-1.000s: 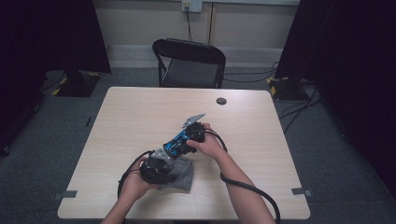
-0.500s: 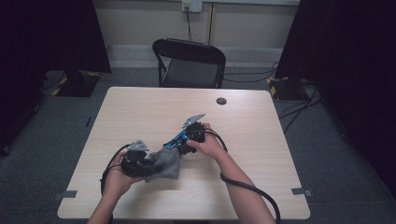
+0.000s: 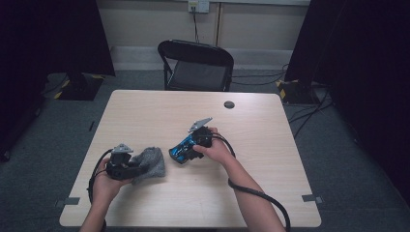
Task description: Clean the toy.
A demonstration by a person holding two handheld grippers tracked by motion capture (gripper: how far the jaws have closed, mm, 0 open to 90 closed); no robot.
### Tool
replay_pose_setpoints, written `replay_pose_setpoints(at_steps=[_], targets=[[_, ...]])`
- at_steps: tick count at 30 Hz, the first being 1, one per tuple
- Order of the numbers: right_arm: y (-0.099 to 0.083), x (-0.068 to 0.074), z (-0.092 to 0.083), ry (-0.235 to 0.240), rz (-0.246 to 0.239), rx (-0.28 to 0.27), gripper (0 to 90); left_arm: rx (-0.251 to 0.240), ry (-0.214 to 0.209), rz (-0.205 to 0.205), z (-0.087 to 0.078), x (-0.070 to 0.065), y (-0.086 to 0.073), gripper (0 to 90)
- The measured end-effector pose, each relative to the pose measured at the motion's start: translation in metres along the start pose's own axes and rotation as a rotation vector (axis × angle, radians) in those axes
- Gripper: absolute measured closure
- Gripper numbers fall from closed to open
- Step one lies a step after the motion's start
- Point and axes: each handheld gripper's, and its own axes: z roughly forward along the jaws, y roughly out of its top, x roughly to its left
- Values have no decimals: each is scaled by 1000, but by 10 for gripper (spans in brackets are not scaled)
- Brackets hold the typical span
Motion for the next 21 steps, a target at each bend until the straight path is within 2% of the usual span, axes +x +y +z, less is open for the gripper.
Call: replay_pose_setpoints(at_steps=[1, 3, 5, 8, 11, 13, 15, 17, 21], targets=[[0, 0, 0, 0, -1, 0, 0, -12, 12, -4, 1, 1, -1, 673], [0, 0, 0, 0, 0, 0, 0, -26, 43, 20, 3, 3, -3, 594], [0, 0, 0, -1, 0, 0, 0, -49, 52, 26, 3, 4, -4, 523], [0, 0, 0, 1, -1, -2, 0, -78, 82, 66, -1, 5, -3, 428], [0, 0, 0, 1, -1, -2, 0, -99, 104, 122, -4, 9, -2, 401], [0, 0, 0, 2, -1, -2, 0, -87, 117, 159, -4, 14, -2, 399], [0, 0, 0, 2, -2, -2, 0, -86, 117, 160, -1, 21, -3, 400], [0, 0, 0, 1, -2, -3, 0, -72, 87, 134, 2, 25, -4, 410], [0, 0, 0, 2, -1, -3, 0, -39, 63, 120, 6, 24, -8, 412]])
